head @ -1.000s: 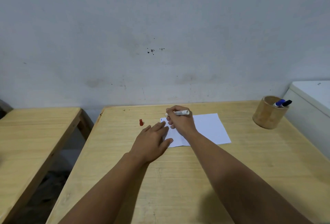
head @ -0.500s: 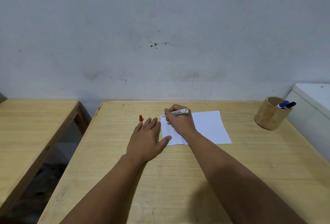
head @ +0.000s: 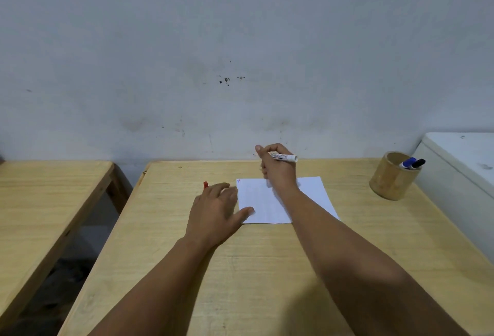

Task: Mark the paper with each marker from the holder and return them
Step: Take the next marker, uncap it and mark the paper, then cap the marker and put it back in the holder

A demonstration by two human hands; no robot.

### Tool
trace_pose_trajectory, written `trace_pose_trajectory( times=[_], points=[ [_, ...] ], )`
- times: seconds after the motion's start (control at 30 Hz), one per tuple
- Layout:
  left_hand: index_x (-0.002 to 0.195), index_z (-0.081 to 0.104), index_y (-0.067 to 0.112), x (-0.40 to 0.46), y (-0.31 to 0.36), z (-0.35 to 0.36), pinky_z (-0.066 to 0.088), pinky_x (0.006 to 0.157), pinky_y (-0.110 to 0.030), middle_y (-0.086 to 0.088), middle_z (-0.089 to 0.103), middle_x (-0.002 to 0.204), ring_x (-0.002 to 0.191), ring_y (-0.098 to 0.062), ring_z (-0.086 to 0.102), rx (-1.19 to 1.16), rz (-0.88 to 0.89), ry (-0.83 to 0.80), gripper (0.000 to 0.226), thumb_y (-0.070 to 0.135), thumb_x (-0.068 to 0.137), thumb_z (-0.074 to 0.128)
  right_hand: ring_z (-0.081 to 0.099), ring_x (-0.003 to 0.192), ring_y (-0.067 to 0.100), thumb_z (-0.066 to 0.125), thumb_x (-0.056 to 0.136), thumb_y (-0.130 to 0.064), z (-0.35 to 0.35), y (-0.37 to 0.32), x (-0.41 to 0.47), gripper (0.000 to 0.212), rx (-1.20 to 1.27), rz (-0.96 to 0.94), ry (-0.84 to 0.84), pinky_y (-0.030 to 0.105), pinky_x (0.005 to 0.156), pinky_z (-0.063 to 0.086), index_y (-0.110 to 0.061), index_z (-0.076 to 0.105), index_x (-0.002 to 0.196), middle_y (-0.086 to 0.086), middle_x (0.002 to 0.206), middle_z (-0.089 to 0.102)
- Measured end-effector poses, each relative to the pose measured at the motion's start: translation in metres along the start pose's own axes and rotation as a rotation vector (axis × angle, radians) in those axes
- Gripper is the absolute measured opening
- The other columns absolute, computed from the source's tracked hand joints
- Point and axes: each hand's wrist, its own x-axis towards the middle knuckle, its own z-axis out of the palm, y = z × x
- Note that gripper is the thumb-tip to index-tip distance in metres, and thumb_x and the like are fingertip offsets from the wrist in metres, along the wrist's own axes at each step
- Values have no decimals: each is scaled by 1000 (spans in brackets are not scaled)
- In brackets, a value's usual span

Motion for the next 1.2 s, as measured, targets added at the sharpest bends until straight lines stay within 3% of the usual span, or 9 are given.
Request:
trace_pose_trajectory(
  times=[0.1,0.17,0.23,0.33,0.47,0.63,0.8,1.03,1.2],
  points=[
    [127,67,27,13,-3,-11,47,87,-42,3,62,123,112,-25,55,19,-106,242,52,59,87,66,55,51,11,68,100,-52,-15,-31,8,34,143,125,-4,23,49,43,-21,79,94,1,75,74],
    [130,67,24,24,-14,-16,49,87,-43,-2,62,124,112,-30,56,8,-220,212,43,45,93,64,50,51,11,48,107,-53,-28,-43,13,48,215,216,-11,21,48,37,-20,82,101,0,76,72],
    [127,70,20,31,-27,-16,51,86,-42,-5,64,123,112,-31,58,-22,-296,117,36,37,98,59,45,52,12,53,105,-39,-41,-48,15,36,206,222,17,21,48,33,-18,81,101,2,78,68],
    [119,76,14,36,-39,-16,51,86,-36,-6,72,114,107,-29,66,-113,-352,80,28,26,98,60,54,52,13,71,97,-23,-60,-54,10,10,146,192,3,22,48,37,-17,76,103,9,88,81],
    [101,80,11,55,-14,-37,54,81,-31,-5,80,97,94,-24,74,-710,-537,164,15,20,90,75,63,62,11,81,92,-11,-83,-57,-1,17,29,162,-150,22,51,46,-13,81,109,11,104,85],
    [99,77,4,83,49,-73,61,79,-30,-9,78,92,83,-17,73,-1285,-644,134,18,20,91,78,61,58,8,85,87,-6,-89,-69,-24,16,-136,0,-179,21,52,48,-11,85,103,-3,76,73],
    [93,77,7,93,105,-85,61,80,-30,-7,80,91,83,-14,75,-1350,-626,54,15,21,90,78,59,53,4,86,87,-6,-105,-89,-41,13,-144,-167,-113,20,50,48,-9,85,100,-13,64,71],
    [89,77,8,85,163,-87,58,77,-31,-8,78,89,82,-17,74,-1330,-530,-37,13,20,90,78,60,56,4,86,88,-7,-142,-110,-59,15,-158,-234,-37,20,51,48,-7,84,103,-2,76,72],
    [83,77,2,85,206,-86,61,75,-30,-16,75,82,76,-23,69,-1253,-430,-22,13,14,88,79,63,54,-3,84,91,-13,-172,-114,-68,19,-321,-276,-21,16,55,49,-11,84,110,-7,81,77]
  ],
)
